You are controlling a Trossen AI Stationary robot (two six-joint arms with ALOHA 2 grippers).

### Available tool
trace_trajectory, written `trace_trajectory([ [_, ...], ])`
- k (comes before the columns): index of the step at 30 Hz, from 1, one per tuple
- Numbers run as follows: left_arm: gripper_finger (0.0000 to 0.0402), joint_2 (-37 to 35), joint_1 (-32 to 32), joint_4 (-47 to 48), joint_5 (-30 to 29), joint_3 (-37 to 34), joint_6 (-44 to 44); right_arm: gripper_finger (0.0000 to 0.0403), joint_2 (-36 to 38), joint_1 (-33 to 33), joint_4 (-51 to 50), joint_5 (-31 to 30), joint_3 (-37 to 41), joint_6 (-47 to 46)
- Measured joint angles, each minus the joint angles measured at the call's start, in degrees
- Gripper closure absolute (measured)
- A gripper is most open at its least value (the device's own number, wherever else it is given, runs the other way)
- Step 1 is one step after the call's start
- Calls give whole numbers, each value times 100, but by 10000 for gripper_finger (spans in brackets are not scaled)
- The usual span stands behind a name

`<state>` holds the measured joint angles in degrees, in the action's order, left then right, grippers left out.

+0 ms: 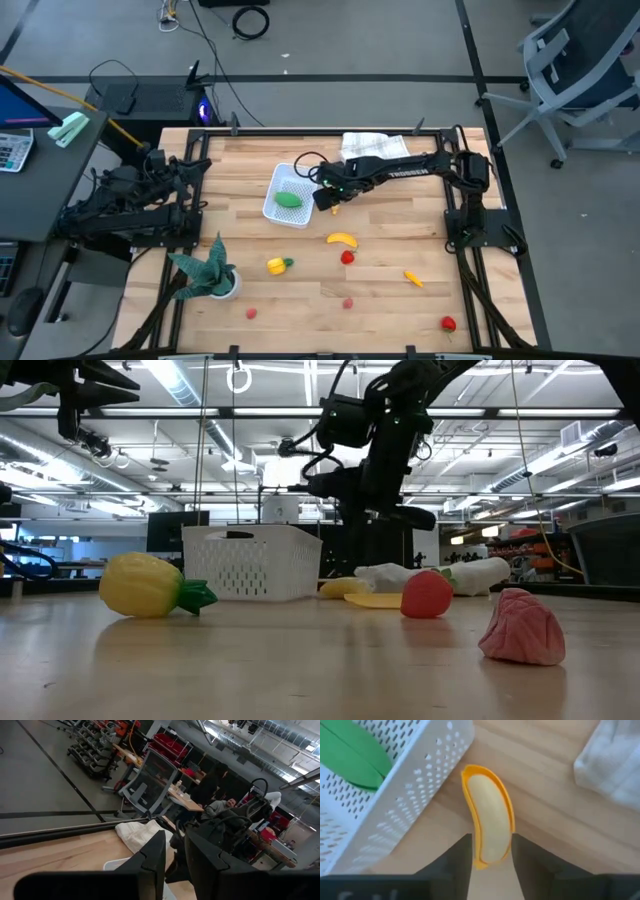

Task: Pick and placing Produce into tupperware
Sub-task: Put the banana into the white basket

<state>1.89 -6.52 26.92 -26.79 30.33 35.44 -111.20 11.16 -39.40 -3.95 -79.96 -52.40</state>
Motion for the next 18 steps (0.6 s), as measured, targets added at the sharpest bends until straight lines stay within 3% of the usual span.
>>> trace_trajectory([
  [7, 322, -2, 0, 1, 0, 0, -2, 225, -28, -184, -2, -297, 0, 1384],
  [12, 322, -2, 0, -2, 0, 0, -9, 213, -28, -66, 164, -308, 0, 763],
  [18, 326, -2, 0, 0, 2, 0, -9, 204, -76, 13, 184, -245, -2, 932],
])
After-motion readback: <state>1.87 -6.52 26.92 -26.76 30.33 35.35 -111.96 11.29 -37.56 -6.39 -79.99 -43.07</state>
